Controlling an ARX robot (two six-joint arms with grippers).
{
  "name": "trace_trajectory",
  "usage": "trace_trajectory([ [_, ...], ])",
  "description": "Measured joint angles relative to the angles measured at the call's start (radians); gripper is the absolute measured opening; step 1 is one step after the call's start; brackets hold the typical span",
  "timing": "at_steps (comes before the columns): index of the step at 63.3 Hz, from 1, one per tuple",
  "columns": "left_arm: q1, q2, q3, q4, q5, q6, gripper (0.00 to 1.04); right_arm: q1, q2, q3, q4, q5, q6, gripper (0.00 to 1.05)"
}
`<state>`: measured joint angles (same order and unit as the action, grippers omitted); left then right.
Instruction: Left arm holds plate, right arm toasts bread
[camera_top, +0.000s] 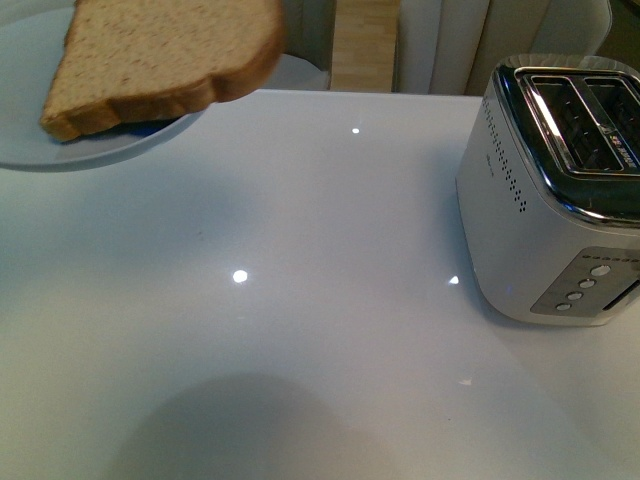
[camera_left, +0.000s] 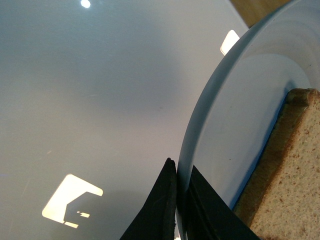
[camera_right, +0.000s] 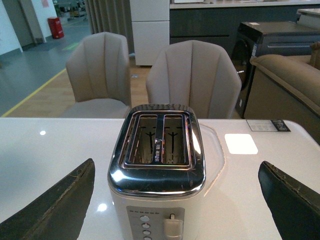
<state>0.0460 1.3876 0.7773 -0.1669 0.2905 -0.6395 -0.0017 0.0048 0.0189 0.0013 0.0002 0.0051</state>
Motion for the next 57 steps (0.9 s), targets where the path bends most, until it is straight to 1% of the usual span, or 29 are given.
trace_trajectory([
  [3, -0.06, -0.021, 0.0, -0.012, -0.019, -0.029, 0.03, 0.0, 0.0, 0.0, 0.0, 0.0, 0.0, 0.96],
  [9, -0.145, -0.042, 0.0, -0.026, -0.052, -0.06, 0.03, 0.0, 0.0, 0.0, 0.0, 0.0, 0.0, 0.96],
  [15, -0.215, -0.052, 0.0, -0.031, -0.071, -0.085, 0.03, 0.0, 0.0, 0.0, 0.0, 0.0, 0.0, 0.96],
  [21, -0.266, -0.055, 0.0, -0.031, -0.086, -0.108, 0.03, 0.0, 0.0, 0.0, 0.0, 0.0, 0.0, 0.96],
  [29, -0.313, -0.055, 0.0, -0.03, -0.106, -0.13, 0.03, 0.0, 0.0, 0.0, 0.0, 0.0, 0.0, 0.96],
  [41, -0.36, -0.05, 0.0, -0.026, -0.114, -0.154, 0.03, 0.001, 0.005, 0.002, -0.006, 0.004, 0.008, 0.96],
  [42, -0.362, -0.049, 0.0, -0.025, -0.115, -0.156, 0.03, 0.003, 0.013, 0.006, -0.023, 0.011, 0.017, 0.96],
  [45, -0.374, -0.043, 0.002, -0.022, -0.115, -0.161, 0.03, 0.024, 0.085, 0.061, -0.167, 0.056, 0.098, 0.96],
  [46, -0.376, -0.042, 0.002, -0.022, -0.115, -0.162, 0.03, 0.029, 0.107, 0.072, -0.192, 0.06, 0.107, 0.96],
  [47, -0.379, -0.041, 0.002, -0.021, -0.115, -0.165, 0.03, 0.036, 0.149, 0.09, -0.235, 0.066, 0.151, 0.96],
  [49, -0.385, -0.04, 0.002, -0.019, -0.116, -0.168, 0.03, 0.05, 0.204, 0.104, -0.263, 0.064, 0.198, 0.96],
  [54, -0.394, -0.039, 0.004, -0.016, -0.115, -0.171, 0.03, 0.076, 0.29, 0.106, -0.24, 0.057, 0.262, 0.96],
  [57, -0.398, -0.035, 0.006, -0.016, -0.114, -0.171, 0.03, 0.09, 0.353, 0.108, -0.185, 0.051, 0.29, 0.96],
])
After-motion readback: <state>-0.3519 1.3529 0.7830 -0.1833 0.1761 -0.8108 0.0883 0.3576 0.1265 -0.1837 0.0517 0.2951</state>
